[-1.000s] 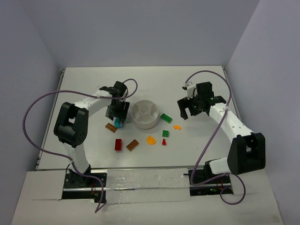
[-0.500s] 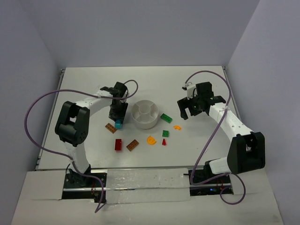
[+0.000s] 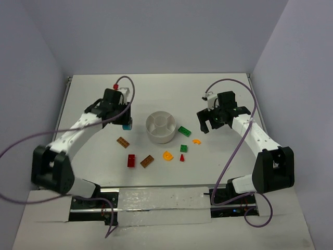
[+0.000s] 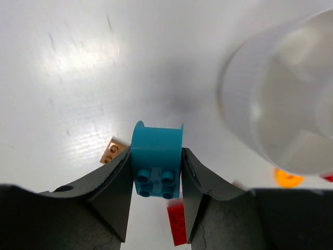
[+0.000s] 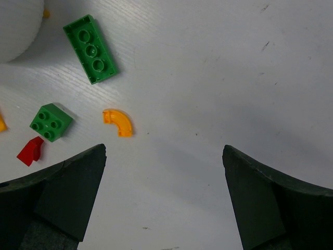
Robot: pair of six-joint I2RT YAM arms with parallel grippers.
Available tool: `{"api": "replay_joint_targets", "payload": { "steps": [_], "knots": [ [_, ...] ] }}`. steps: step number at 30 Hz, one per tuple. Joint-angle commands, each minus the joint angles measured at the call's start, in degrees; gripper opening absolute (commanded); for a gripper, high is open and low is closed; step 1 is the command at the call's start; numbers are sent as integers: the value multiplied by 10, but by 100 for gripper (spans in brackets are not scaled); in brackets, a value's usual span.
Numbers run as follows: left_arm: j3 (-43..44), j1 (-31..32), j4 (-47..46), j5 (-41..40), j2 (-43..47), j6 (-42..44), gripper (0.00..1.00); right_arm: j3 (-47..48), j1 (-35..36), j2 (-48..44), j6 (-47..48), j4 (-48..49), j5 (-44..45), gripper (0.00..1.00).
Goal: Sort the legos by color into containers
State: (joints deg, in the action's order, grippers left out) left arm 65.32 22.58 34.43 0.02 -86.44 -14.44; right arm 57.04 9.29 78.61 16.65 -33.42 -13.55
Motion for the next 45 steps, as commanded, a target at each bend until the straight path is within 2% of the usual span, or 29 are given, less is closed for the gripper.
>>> {"api": "replay_joint_targets", "payload": {
  "steps": [1, 3, 9, 15, 24, 28, 36, 38, 41, 45],
  "knots": [
    [-72, -1, -182, 78, 137, 5, 0, 20, -5, -5, 10, -14, -5, 100],
    [-97, 0, -210, 121, 156, 11, 0, 24, -5, -4, 7, -13, -6, 100],
    [-96, 2, -237, 218, 132, -6, 0, 33, -4, -6, -2, -10, -12, 100],
    [-63, 19, -238, 204, 81, -36, 1, 38, -5, -1, -4, -9, -13, 100],
    [-12, 37, -196, 176, 4, -48, 9, 43, -5, 7, -3, -10, -9, 100],
    [8, 38, -190, 178, -12, -55, 14, 44, -5, 9, -3, -11, -9, 100],
    [29, 42, -176, 179, -35, -64, 17, 48, -4, 13, 0, -12, -8, 100],
    [33, 43, -173, 175, -39, -65, 20, 48, -5, 13, 0, -12, -9, 100],
    [39, 44, -166, 162, -46, -66, 32, 48, -5, 14, -1, -11, -8, 100],
    [42, 48, -158, 146, -56, -65, 38, 48, -5, 15, -3, -10, -7, 100]
  ]
}}
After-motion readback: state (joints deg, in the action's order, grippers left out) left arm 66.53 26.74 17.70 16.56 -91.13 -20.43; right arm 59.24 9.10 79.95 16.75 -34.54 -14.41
